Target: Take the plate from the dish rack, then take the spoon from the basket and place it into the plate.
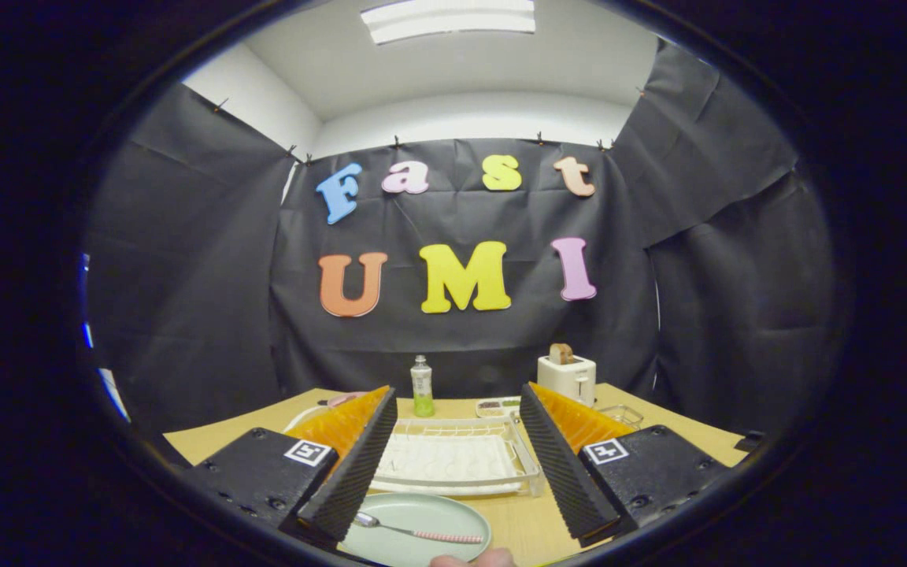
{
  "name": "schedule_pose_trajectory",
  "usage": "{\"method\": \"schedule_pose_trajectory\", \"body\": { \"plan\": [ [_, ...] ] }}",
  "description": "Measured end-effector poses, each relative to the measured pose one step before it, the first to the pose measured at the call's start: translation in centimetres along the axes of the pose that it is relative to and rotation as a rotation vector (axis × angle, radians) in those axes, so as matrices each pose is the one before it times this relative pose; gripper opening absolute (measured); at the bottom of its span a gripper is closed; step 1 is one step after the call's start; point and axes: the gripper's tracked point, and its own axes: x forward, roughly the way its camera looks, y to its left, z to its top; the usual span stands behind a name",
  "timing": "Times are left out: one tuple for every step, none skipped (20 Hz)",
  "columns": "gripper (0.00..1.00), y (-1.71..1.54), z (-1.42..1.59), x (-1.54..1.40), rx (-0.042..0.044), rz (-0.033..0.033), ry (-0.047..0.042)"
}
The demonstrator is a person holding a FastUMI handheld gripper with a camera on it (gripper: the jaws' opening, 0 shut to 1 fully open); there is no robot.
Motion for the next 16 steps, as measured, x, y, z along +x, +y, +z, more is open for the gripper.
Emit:
{"method": "schedule_pose_trajectory", "body": {
  "plan": [
    [1.00, -0.333, 0.060, -0.587, -0.00551, -0.00845, 0.00130],
    [1.00, -0.251, 0.232, -0.622, -0.00646, -0.01404, -0.00338],
    [1.00, -0.227, 0.438, -0.437, -0.00493, -0.01373, -0.01018],
    [1.00, -0.065, 0.323, -0.478, -0.00339, -0.00696, -0.01254],
    [1.00, -0.097, 0.178, -0.431, -0.00069, -0.00737, -0.01049],
    [1.00, -0.239, 0.100, -0.270, 0.00177, -0.01193, -0.00728],
    [1.00, -0.185, -0.111, -0.315, 0.00975, -0.01052, -0.00452],
    [1.00, 0.216, -0.198, -0.200, 0.01139, 0.00147, 0.00378],
    [1.00, 0.366, -0.477, -0.166, 0.00417, 0.00926, 0.00728],
    [1.00, 0.118, -0.004, -0.088, -0.00483, 0.00282, -0.00061],
    [1.00, -0.108, 0.059, -0.044, -0.01307, 0.00004, -0.00509],
    [1.00, 0.140, 0.124, -0.055, -0.00934, 0.00743, -0.01206],
    [1.00, 0.550, -0.123, -0.071, -0.00493, 0.01790, -0.00053],
    [1.00, 0.291, -0.453, 0.030, -0.00464, 0.01510, 0.01373],
    [1.00, 0.066, -0.521, 0.046, 0.00092, 0.01161, 0.01628],
    [1.00, 0.117, -0.190, 0.165, 0.00298, 0.00671, 0.00969]
  ]
}}
